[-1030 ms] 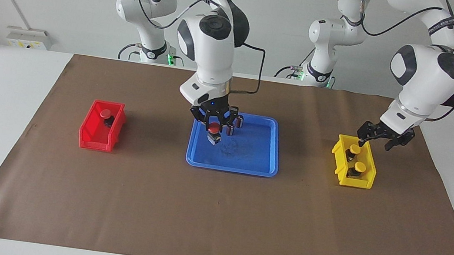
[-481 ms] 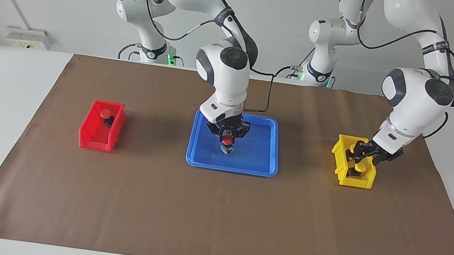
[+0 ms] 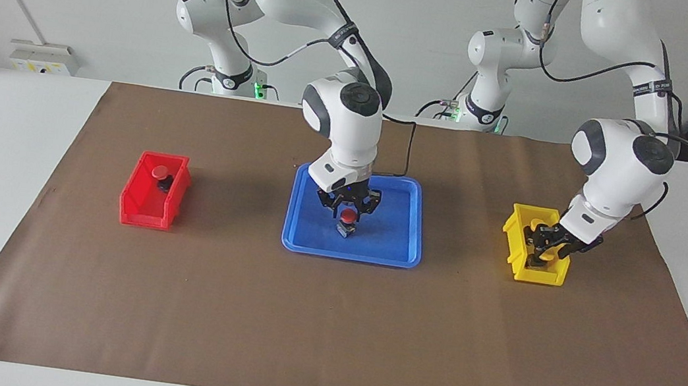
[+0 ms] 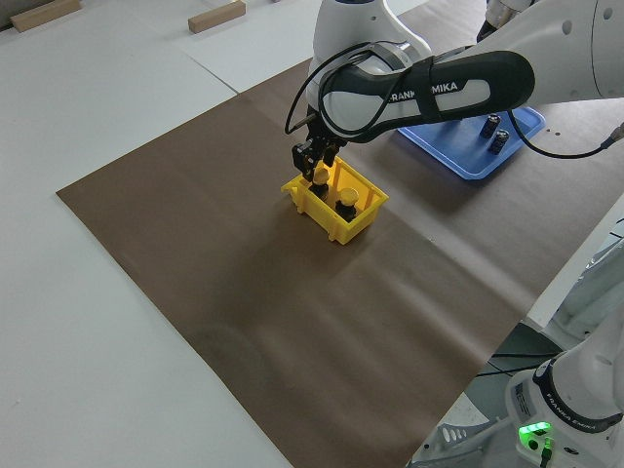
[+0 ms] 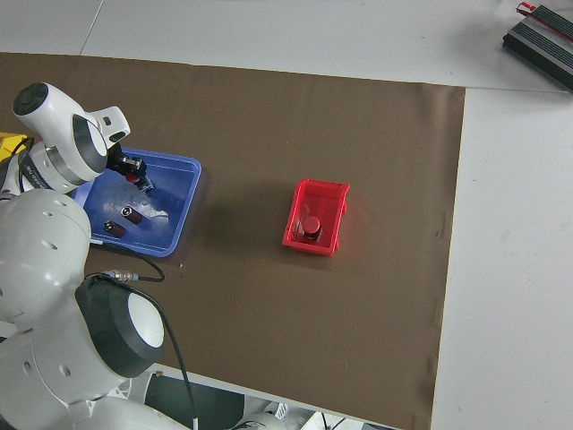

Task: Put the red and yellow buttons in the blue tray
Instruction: 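Carry the red button into the blue tray while the left gripper grasps a yellow button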

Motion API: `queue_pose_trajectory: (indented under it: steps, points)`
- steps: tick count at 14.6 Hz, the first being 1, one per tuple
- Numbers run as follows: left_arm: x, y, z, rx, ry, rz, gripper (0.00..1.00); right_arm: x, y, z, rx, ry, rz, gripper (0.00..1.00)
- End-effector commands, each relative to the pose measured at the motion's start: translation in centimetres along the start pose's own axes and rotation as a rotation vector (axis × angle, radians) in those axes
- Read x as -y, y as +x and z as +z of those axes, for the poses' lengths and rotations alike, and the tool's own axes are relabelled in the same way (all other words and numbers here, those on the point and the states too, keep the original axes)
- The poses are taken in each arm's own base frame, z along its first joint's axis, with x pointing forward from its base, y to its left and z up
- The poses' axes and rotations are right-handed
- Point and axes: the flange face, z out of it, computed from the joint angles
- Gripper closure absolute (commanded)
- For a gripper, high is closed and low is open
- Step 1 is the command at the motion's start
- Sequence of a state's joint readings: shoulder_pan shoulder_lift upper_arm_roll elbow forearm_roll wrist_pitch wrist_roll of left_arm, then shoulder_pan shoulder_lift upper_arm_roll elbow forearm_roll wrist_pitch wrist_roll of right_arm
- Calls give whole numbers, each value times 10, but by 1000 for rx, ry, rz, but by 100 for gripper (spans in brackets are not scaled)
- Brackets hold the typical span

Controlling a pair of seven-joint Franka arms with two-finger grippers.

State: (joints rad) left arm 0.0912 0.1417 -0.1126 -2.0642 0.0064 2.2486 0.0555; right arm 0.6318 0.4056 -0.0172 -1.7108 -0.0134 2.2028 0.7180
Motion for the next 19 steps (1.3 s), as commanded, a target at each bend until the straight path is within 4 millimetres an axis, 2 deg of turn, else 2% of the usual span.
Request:
queue_pose_trajectory:
  steps: [1,2,3,4,6,7,8,9,10,11,12,13,14,15,17,19]
  points:
    - [0,-8,6,-6,1,-11,41,-23,42,-52,-48,10,60,1]
    - [0,-9,7,-3,1,-14,49,-44,61,-73,-33,-8,65,1]
    - [0,-9,6,0,1,-23,71,-84,76,-101,-9,-19,3,1]
    - [0,-9,6,-3,1,-47,91,-133,80,-125,22,-32,-62,1]
    - [3,-1,-5,-17,4,-53,98,-236,73,-145,81,-14,-85,5]
    - [9,7,-19,-20,6,-56,98,-279,60,-147,100,3,-113,7]
    - [16,15,-42,-5,8,-65,98,-318,45,-148,108,16,-144,8]
    - [18,24,-82,36,30,-54,98,-353,33,-140,126,19,-175,11]
    - [11,33,-111,76,58,-43,98,-379,29,-130,120,21,-184,13]
    - [-3,38,-133,88,69,-76,98,-397,25,-120,91,21,-193,15]
    - [-29,41,-133,74,72,-153,98,-411,15,-106,81,21,-224,19]
    - [-73,42,-128,28,69,-221,98,-424,12,-98,69,18,-218,22]
    - [-112,34,-115,6,63,-273,98,-427,11,-91,59,16,-213,24]
    - [-139,24,-107,-4,61,-307,98,-428,9,-84,54,15,-216,25]
    - [-213,7,-91,-8,50,-296,98,-433,9,-71,69,15,-209,28]
    - [-260,-9,-69,19,51,-258,98,-438,3,-59,53,12,-205,30]
